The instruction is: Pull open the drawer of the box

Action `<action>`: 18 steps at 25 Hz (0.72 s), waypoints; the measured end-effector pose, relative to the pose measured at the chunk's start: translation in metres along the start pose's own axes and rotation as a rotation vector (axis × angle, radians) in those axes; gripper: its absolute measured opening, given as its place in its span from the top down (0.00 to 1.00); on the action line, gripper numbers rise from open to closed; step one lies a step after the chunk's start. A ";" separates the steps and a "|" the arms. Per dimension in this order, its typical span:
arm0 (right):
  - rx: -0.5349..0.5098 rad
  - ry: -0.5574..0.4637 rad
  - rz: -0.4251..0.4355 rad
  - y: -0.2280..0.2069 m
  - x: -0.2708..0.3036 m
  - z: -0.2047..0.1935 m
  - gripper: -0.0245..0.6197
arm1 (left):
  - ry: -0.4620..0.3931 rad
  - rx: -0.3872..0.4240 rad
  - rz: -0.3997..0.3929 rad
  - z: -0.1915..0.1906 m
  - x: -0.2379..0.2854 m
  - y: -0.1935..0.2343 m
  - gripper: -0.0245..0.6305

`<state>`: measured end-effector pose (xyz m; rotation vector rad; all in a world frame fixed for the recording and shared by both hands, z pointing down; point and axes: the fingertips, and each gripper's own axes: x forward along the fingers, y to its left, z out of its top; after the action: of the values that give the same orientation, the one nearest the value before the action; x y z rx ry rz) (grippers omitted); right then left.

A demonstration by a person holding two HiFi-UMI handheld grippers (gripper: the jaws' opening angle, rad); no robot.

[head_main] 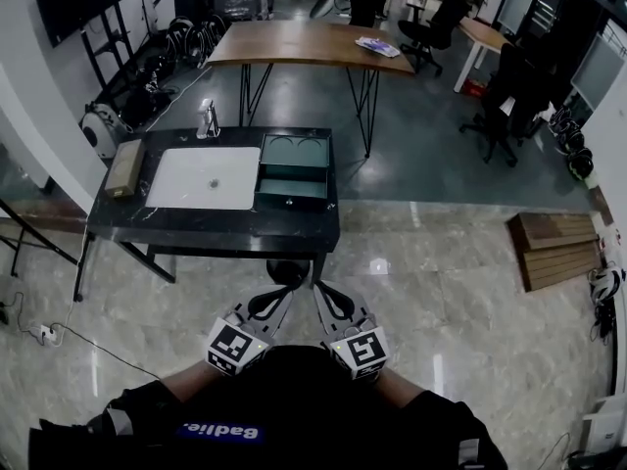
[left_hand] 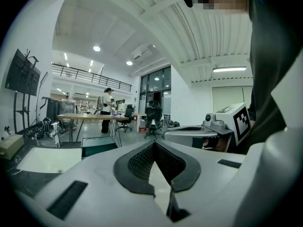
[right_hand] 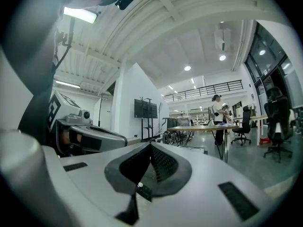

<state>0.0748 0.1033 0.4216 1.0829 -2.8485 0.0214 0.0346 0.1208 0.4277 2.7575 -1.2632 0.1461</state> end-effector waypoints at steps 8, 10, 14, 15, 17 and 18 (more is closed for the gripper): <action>-0.009 -0.001 0.010 0.004 0.002 0.001 0.96 | 0.006 0.009 -0.001 -0.001 -0.003 0.001 0.96; -0.006 -0.001 0.010 0.004 0.003 0.000 0.96 | 0.007 0.007 0.000 -0.001 -0.004 0.001 0.96; -0.005 0.002 0.009 0.005 0.005 -0.001 0.96 | 0.009 0.009 -0.001 -0.002 -0.005 0.004 0.96; -0.005 0.002 0.009 0.005 0.006 -0.001 0.96 | 0.010 0.009 -0.001 -0.002 -0.005 0.005 0.96; -0.004 0.004 0.009 0.005 0.007 -0.001 0.96 | 0.010 0.008 -0.001 -0.002 -0.005 0.005 0.96; -0.005 0.005 0.010 0.005 0.007 -0.002 0.96 | 0.009 0.008 -0.001 -0.002 -0.004 0.005 0.96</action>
<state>0.0668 0.1022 0.4241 1.0668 -2.8478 0.0179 0.0276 0.1209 0.4295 2.7611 -1.2617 0.1637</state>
